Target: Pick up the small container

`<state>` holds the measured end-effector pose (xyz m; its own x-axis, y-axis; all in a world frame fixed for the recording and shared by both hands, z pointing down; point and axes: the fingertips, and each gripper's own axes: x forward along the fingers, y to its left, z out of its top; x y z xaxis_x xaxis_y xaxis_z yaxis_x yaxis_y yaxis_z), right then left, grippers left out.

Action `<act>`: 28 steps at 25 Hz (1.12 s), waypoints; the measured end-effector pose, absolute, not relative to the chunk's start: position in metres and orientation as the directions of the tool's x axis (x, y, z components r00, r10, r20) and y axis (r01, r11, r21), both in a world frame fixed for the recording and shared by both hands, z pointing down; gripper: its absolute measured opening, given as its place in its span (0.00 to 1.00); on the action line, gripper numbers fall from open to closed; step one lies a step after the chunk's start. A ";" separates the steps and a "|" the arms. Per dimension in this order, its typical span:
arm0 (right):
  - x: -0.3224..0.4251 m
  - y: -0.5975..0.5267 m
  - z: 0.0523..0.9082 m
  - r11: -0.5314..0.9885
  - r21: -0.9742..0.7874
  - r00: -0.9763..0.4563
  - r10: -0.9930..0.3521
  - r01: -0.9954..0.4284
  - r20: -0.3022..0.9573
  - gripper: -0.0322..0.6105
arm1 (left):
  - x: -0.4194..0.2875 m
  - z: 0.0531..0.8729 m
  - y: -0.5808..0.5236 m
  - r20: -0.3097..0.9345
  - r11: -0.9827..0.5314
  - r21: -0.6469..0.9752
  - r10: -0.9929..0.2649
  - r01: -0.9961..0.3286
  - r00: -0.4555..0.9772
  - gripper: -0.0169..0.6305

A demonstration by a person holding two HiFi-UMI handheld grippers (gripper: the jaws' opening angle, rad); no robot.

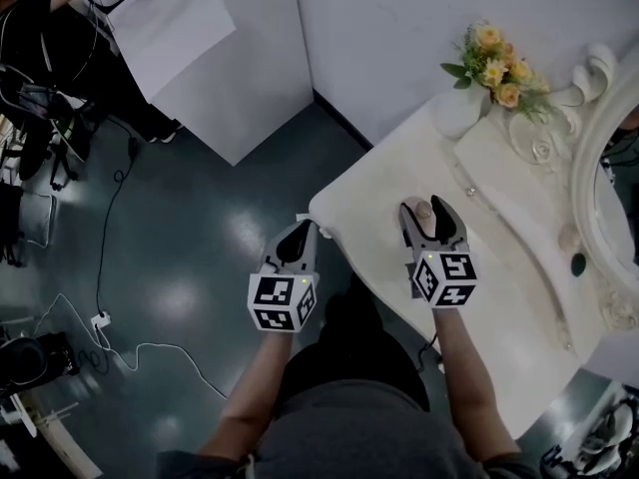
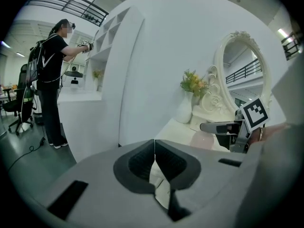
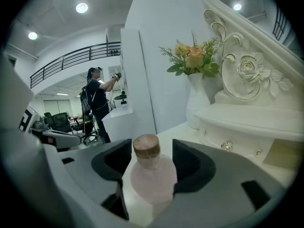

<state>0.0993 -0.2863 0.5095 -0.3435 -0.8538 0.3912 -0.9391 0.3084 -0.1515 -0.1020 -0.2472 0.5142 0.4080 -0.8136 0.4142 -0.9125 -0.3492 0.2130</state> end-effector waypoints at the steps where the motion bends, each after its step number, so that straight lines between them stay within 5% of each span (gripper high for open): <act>1: 0.099 -0.287 0.510 0.310 -0.151 -0.345 -0.854 -0.939 0.390 0.47 | -0.101 0.515 -0.249 0.416 -0.349 0.214 -0.812 -0.912 0.408 0.04; 11: 0.095 -0.292 0.513 0.315 -0.101 -0.329 -0.860 -0.944 0.391 0.34 | -0.101 0.520 -0.258 0.430 -0.346 0.219 -0.805 -0.912 0.409 0.04; 28: 0.092 -0.292 0.512 0.348 -0.019 -0.330 -0.867 -0.937 0.374 0.27 | -0.101 0.520 -0.257 0.434 -0.337 0.216 -0.807 -0.916 0.400 0.04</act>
<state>0.0916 -0.2916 0.5120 -0.3299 -0.8667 0.3742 -0.9372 0.3483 -0.0194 -0.1010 -0.2569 0.5204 0.3995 -0.8074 0.4341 -0.9163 -0.3375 0.2156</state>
